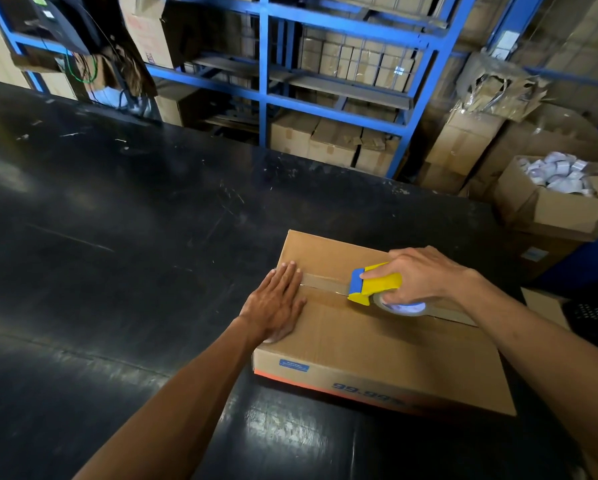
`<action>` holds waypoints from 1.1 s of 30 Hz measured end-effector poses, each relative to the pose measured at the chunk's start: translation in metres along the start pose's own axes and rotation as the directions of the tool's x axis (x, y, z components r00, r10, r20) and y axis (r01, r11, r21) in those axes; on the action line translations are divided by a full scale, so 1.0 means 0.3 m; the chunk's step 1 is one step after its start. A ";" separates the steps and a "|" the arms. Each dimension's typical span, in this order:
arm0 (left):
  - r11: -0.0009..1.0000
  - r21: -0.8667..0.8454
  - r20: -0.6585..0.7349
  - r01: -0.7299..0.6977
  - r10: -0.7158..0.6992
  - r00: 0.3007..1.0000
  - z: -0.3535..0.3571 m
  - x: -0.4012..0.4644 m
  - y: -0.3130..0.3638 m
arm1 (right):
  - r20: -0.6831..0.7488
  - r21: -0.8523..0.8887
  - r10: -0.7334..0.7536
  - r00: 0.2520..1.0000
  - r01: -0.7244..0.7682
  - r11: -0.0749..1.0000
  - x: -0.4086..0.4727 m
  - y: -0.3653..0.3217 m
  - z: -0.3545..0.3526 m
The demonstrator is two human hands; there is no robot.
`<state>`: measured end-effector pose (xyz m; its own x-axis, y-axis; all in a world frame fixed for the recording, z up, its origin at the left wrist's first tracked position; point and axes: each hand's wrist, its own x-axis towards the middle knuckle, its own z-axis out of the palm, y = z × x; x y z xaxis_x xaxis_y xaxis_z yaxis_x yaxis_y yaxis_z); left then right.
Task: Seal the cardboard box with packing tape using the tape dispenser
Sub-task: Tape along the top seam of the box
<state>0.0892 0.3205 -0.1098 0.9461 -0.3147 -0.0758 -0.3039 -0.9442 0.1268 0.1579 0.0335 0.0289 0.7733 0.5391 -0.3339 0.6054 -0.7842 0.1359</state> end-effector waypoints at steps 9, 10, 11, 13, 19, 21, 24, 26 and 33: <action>0.992 0.129 0.021 -0.008 0.005 1.000 -0.019 0.036 0.042 | 0.046 0.092 0.024 0.999 -0.028 0.995 -0.020 0.021 0.056; 0.992 0.126 0.002 -0.014 0.014 1.000 -0.022 0.045 0.061 | 0.042 0.096 0.033 0.999 -0.037 0.995 -0.022 0.019 0.061; 0.994 0.105 -0.018 -0.036 0.038 0.999 -0.025 0.052 0.088 | 0.040 0.096 0.042 0.998 -0.046 0.994 -0.023 0.017 0.064; 0.995 0.019 -0.044 -0.097 0.097 0.994 -0.021 0.068 0.156 | 0.029 0.102 0.050 0.998 -0.053 0.993 -0.024 0.016 0.062; 0.995 -0.002 -0.022 -0.099 0.099 0.995 0.017 0.084 0.235 | -0.038 0.086 0.061 0.997 -0.058 0.995 -0.049 0.001 0.049; 0.994 0.024 -0.005 -0.103 0.103 0.995 0.014 0.084 0.232 | -0.064 0.093 0.047 0.997 -0.041 0.995 -0.054 -0.010 0.046; 0.994 0.062 0.005 -0.086 0.086 0.996 0.016 0.087 0.236 | -0.100 0.091 0.035 0.994 -0.026 0.996 -0.059 -0.020 0.045; 0.994 0.078 0.012 -0.080 0.079 0.997 0.017 0.086 0.238 | -0.120 0.094 0.036 0.992 -0.025 0.995 -0.057 -0.027 0.045; 0.995 0.063 0.018 -0.082 0.081 0.997 0.021 0.089 0.232 | -0.088 0.081 -0.017 0.996 0.025 0.996 -0.044 0.012 0.056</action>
<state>0.0926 0.2458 -0.1092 0.9162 -0.3921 -0.0829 -0.3872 -0.9194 0.0697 0.1468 0.0183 0.0181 0.7762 0.5777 -0.2527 0.6070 -0.7930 0.0517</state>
